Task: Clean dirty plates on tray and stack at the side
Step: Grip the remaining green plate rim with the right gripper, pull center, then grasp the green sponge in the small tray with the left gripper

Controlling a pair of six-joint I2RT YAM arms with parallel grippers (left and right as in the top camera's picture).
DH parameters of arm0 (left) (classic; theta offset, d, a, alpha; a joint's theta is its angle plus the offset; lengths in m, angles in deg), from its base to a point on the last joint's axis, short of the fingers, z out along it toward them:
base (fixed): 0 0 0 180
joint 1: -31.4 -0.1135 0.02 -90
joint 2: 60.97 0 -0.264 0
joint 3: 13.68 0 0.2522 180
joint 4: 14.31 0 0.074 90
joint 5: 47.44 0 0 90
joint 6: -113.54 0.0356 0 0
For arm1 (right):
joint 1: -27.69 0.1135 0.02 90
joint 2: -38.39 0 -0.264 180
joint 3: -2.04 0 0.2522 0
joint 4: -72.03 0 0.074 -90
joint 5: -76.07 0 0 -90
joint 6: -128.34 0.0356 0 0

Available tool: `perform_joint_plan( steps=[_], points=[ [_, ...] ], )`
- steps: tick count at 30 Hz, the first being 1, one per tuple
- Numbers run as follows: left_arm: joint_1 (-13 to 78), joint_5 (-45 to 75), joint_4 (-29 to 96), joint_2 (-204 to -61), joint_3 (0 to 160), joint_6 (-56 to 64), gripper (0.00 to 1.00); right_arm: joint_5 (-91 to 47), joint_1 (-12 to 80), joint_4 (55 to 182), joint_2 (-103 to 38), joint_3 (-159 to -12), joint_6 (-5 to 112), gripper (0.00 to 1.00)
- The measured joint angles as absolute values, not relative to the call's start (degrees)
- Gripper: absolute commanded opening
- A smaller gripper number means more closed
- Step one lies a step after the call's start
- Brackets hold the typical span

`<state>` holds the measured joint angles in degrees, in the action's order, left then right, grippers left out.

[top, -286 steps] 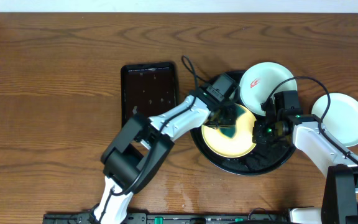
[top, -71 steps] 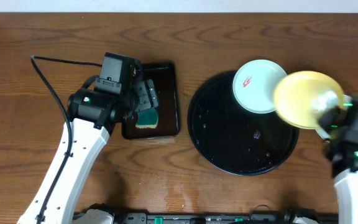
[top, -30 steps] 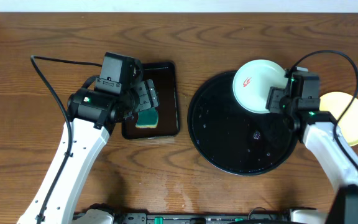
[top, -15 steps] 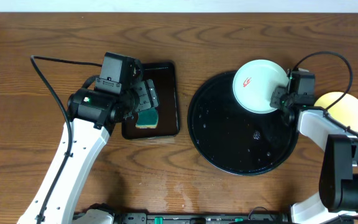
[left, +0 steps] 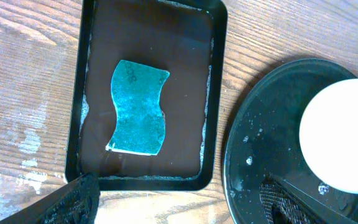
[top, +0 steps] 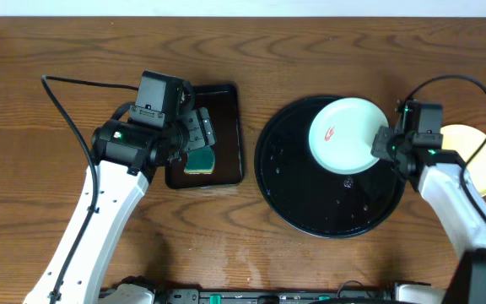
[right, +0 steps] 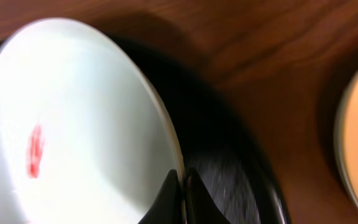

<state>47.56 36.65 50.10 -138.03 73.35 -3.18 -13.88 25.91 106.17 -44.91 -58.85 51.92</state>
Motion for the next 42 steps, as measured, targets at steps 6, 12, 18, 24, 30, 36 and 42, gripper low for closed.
perform_joint_plan(
  steps=[6, 12, 18, 24, 30, 36, 42],
  points=[
    [47.6, 36.6, 50.1, -138.0, 73.4, -3.2, 0.83, -17.5, 30.0, 120.4, -40.5, -58.8, 51.9, 0.01],
    [47.6, 36.6, 50.1, -138.0, 73.4, -3.2, 0.83, -18.0, 32.9, 120.5, -41.9, -56.7, 53.5, 0.13],
    [47.6, 36.6, 50.1, -138.0, 73.4, -3.2, 0.83, -18.3, 33.8, 117.9, -43.5, -56.0, 54.4, 0.4],
    [47.6, 36.2, 50.1, -138.0, 73.4, -3.2, 0.83, -20.9, 33.9, 121.1, -43.3, -58.1, 52.7, 0.42],
    [47.6, 37.5, 49.7, -138.1, 73.3, -3.2, 0.82, -28.3, 33.9, 123.7, -40.2, -61.3, 49.4, 0.42],
    [47.6, 45.2, 49.3, -142.6, 73.0, -3.2, 0.94, -31.3, 33.9, 124.8, -38.6, -61.4, 48.5, 0.41],
    [47.6, 46.2, 48.4, -149.1, 71.4, -3.1, 0.88, -32.2, 33.9, 125.2, -38.6, -61.4, 48.3, 0.41]
  ],
)
